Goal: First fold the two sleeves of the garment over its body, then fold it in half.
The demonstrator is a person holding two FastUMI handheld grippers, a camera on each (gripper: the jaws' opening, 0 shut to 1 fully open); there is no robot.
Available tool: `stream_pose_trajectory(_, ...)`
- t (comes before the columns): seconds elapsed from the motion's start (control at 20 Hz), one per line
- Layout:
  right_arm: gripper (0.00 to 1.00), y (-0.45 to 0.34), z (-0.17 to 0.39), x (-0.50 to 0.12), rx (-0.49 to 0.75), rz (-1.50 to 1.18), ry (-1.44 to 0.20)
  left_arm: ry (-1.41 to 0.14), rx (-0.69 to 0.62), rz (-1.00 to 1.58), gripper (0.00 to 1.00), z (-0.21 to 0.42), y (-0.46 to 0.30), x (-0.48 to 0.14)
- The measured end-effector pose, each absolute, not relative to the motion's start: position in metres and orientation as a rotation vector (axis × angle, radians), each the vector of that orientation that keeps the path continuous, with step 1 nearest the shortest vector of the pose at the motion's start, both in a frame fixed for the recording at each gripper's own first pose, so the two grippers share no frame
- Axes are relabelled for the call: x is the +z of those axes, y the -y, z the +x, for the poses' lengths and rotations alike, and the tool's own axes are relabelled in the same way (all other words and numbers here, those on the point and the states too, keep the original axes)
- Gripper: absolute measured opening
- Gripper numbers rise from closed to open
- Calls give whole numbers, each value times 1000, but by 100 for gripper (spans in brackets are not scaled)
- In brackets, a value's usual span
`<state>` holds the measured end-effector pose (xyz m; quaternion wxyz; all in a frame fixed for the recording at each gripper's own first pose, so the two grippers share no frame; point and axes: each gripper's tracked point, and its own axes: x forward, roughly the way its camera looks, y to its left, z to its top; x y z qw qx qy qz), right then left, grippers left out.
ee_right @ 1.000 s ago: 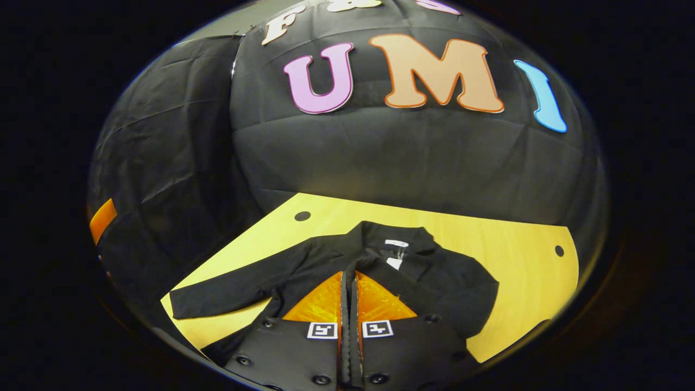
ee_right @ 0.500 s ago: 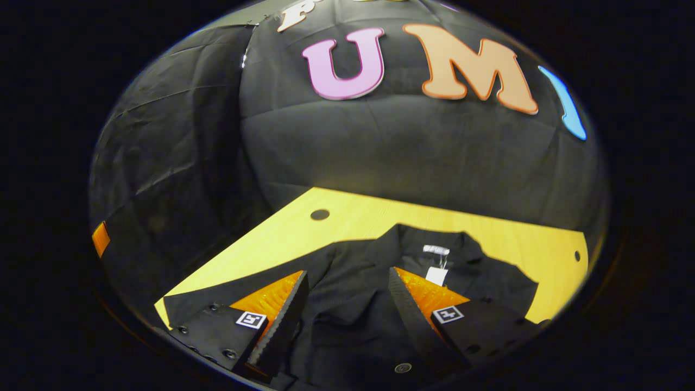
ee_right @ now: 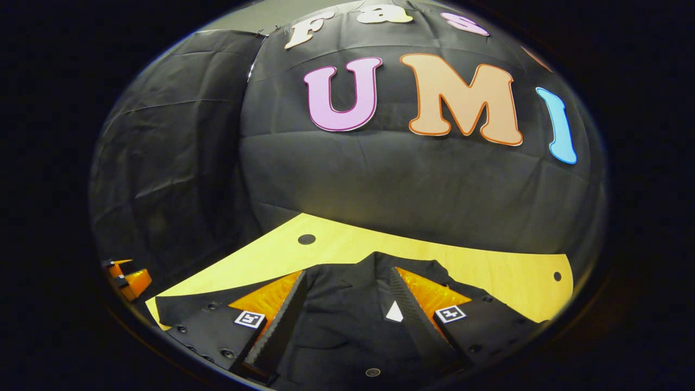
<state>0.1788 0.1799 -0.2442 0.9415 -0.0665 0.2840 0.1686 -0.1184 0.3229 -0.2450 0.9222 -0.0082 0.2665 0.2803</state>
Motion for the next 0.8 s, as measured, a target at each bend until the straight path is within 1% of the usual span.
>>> stream_pose_trajectory(0.05,98,-177,177,-246,338,-139,-582,-566,586,-33,94,-121,-326,-254)
stream_pose_trajectory(0.3,98,-167,170,-249,311,-149,-603,-669,659,-83,95,-144,-342,-297)
stream_pose_trajectory(0.6,98,-169,167,-254,303,-158,-614,-780,745,-115,96,-181,-360,-331)
stream_pose_trajectory(0.65,94,-171,166,-255,304,-158,-614,-792,751,-135,96,-183,-361,-338)
stream_pose_trajectory(0.7,98,-173,165,-254,307,-153,-614,-808,758,-167,96,-187,-359,-345)
stream_pose_trajectory(0.8,98,-177,164,-251,315,-149,-606,-876,783,-224,96,-205,-353,-363)
